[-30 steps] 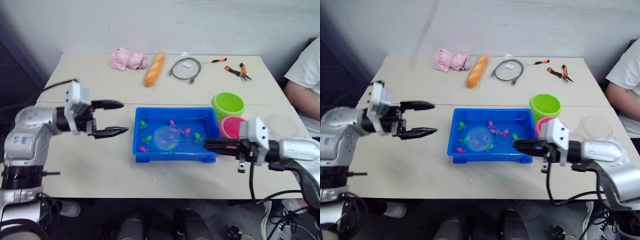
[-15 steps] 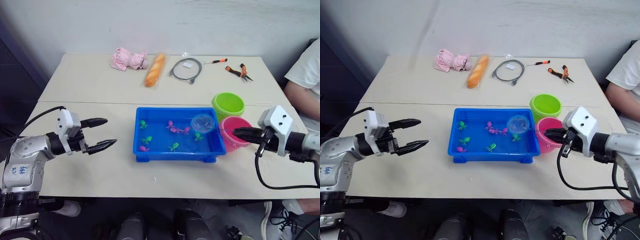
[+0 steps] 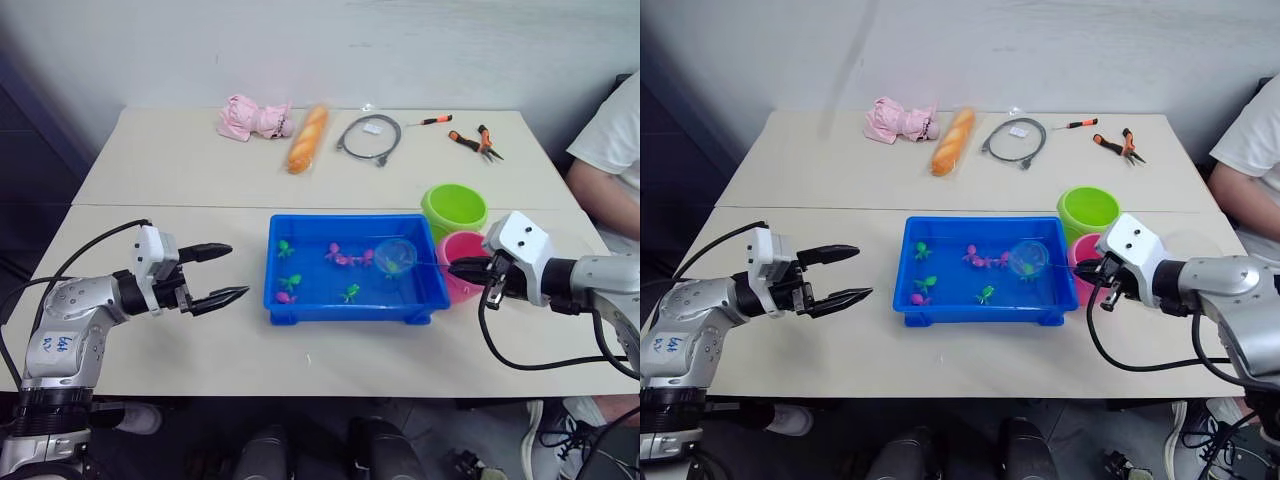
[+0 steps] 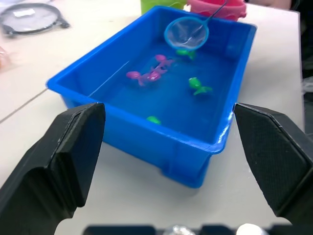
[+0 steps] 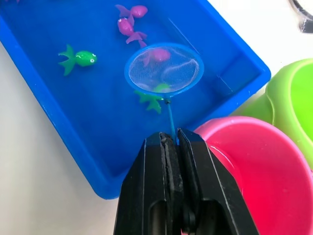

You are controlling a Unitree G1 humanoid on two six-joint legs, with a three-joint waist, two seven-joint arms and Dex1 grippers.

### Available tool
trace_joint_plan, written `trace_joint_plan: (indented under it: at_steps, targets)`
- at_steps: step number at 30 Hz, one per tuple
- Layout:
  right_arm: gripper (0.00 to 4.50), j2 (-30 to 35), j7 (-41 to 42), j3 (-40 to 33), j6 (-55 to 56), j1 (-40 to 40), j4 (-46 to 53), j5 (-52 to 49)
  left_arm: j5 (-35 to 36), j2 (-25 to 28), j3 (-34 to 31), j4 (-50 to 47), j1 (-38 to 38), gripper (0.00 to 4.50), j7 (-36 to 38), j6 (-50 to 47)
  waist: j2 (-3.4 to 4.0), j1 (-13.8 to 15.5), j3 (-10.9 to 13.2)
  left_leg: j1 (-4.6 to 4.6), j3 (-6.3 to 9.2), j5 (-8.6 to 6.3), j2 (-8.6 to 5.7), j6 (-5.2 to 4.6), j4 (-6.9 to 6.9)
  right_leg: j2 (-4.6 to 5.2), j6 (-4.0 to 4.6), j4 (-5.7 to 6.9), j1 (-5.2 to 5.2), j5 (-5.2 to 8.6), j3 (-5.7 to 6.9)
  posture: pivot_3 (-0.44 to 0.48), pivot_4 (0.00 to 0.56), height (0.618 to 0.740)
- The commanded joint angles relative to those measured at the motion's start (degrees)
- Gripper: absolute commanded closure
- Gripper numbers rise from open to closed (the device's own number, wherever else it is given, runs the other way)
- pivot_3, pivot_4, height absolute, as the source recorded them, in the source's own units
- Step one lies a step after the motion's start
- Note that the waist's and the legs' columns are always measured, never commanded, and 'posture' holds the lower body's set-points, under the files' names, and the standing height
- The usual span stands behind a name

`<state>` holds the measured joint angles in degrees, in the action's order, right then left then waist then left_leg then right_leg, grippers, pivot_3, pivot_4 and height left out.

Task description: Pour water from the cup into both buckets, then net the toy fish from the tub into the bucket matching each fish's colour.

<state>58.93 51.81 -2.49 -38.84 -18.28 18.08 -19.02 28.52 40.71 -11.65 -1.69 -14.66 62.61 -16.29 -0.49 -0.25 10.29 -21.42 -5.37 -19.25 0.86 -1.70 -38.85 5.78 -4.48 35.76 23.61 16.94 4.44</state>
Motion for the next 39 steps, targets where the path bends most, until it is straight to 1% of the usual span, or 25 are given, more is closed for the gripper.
trace_joint_plan:
  at_steps: [1,3,8,11,14,22,25,28,34,39]
  targets:
    - [4.5,0.9,-0.2,1.7,0.2,-2.3,-0.5,2.5,0.6,0.3,-0.2,-2.0,-0.2,0.03,-0.5,-0.2,0.0,0.0,0.0,0.0,-0.02,0.0,0.0,0.0,0.0,0.0,0.0,-0.01,0.01,0.0,0.0,0.0,0.15,0.738]
    - [4.5,-0.1,-1.6,4.3,0.1,-4.8,-2.1,5.0,0.6,0.3,0.0,-2.1,-0.6,0.03,-0.6,-0.4,0.0,0.0,0.0,0.0,-0.02,0.0,0.0,0.0,-0.01,0.0,0.0,-0.01,0.0,0.0,0.0,0.0,0.15,0.738]
    - [4.5,-1.3,-1.4,10.9,-0.6,-9.4,-4.1,9.7,-0.6,1.1,1.0,-2.1,-0.5,0.03,0.4,0.9,0.01,-0.1,0.0,-0.01,-0.03,0.0,0.0,0.03,0.02,0.0,0.01,0.01,0.05,0.0,0.0,0.0,0.15,0.738]
    - [4.5,-1.2,-0.6,13.2,-1.6,-11.5,-4.2,11.4,-0.9,1.1,0.7,-1.8,-0.4,0.03,0.3,1.6,0.01,-0.1,0.0,-0.05,-0.04,0.01,0.0,0.03,0.02,-0.01,0.01,0.02,0.09,0.0,0.0,0.0,0.15,0.738]
    - [4.5,-3.1,0.0,14.6,-3.9,-14.2,-3.8,10.9,-0.9,0.9,0.6,-1.3,-0.8,0.03,0.2,2.3,0.01,-0.2,0.0,-0.06,-0.04,0.0,0.0,0.02,-0.01,0.0,0.01,0.01,0.08,0.0,0.0,0.0,0.15,0.738]
    - [4.5,-8.6,-2.0,15.8,-6.3,-15.8,-5.0,11.9,-0.6,0.4,0.7,-1.6,-0.6,0.03,-0.3,2.9,0.02,-0.1,0.0,-0.07,-0.03,0.0,-0.01,0.01,-0.01,-0.01,0.01,0.02,0.08,0.0,0.02,0.0,0.15,0.738]
    - [4.5,-9.7,-2.2,15.9,-7.9,-16.4,-5.3,11.8,0.7,1.1,1.1,-2.2,-0.4,0.03,0.8,0.5,0.02,0.0,0.0,-0.08,-0.03,-0.01,-0.01,0.01,-0.02,0.0,0.01,0.02,0.08,0.0,0.02,0.0,0.15,0.738]
    - [4.5,-11.6,-2.8,15.6,-7.9,-16.9,-6.2,11.4,0.4,1.9,1.8,-2.4,-0.5,0.03,1.4,-1.1,0.02,-0.1,0.0,-0.08,-0.03,-0.01,-0.01,0.0,-0.02,-0.01,0.01,0.03,0.08,0.0,0.02,0.0,0.15,0.738]
    - [4.5,-12.5,-4.1,13.6,-4.0,-15.1,-7.7,11.9,0.2,1.9,2.1,-2.6,-0.7,0.03,1.8,-1.6,0.03,-0.2,0.0,-0.07,-0.05,-0.01,-0.01,0.01,-0.01,-0.02,0.01,0.06,0.09,0.0,0.02,0.0,0.15,0.738]
    - [4.5,-12.6,-4.3,10.2,-1.9,-11.4,-6.9,10.1,0.0,3.3,2.7,-2.9,0.3,0.03,3.0,-3.5,0.03,-0.1,0.0,-0.08,-0.05,-0.01,-0.01,0.01,-0.01,-0.02,0.01,0.05,0.09,0.0,0.02,0.0,0.15,0.738]
